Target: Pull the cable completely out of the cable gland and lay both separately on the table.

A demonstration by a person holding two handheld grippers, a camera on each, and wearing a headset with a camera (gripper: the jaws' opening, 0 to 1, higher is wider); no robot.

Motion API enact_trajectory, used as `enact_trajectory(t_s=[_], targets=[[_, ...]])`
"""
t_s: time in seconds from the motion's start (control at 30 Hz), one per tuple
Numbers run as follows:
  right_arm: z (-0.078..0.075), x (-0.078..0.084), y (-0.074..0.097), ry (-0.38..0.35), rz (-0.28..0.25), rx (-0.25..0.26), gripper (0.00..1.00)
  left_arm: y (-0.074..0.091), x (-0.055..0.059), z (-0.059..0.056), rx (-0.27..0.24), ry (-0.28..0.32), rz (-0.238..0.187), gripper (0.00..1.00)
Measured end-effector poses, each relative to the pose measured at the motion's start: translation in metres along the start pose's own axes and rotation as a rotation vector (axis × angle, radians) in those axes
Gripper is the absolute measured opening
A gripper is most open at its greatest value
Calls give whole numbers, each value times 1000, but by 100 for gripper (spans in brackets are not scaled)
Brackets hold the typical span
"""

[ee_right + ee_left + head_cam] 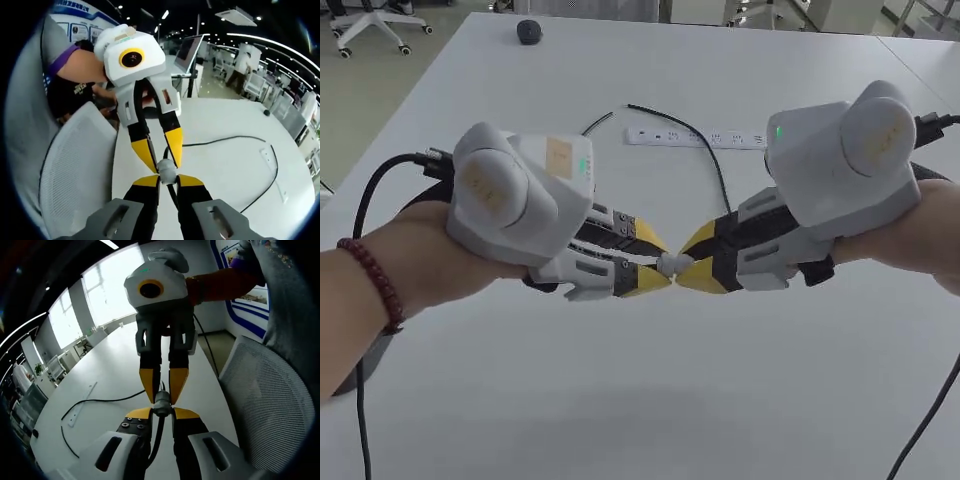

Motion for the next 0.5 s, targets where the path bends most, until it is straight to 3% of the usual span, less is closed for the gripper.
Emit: enact_trajectory(t_s=[0.23, 0.5], targets=[[-1, 0, 4, -53, -46, -23, 9, 4, 0, 0, -1, 31, -18, 15], [1, 2, 6, -61, -56, -37, 8, 6, 2, -2, 6, 43, -20, 15]])
Point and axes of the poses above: the centre of the closed fingertips' face, and the gripper's own axes: y roughly backward along the fingers, z roughly to its left, x roughly out of its underside, the point moved 7 cm from there along y, roughly backward along the fingers, and after that the axes turned 3 degrees about -y, right-handed, at the moved point
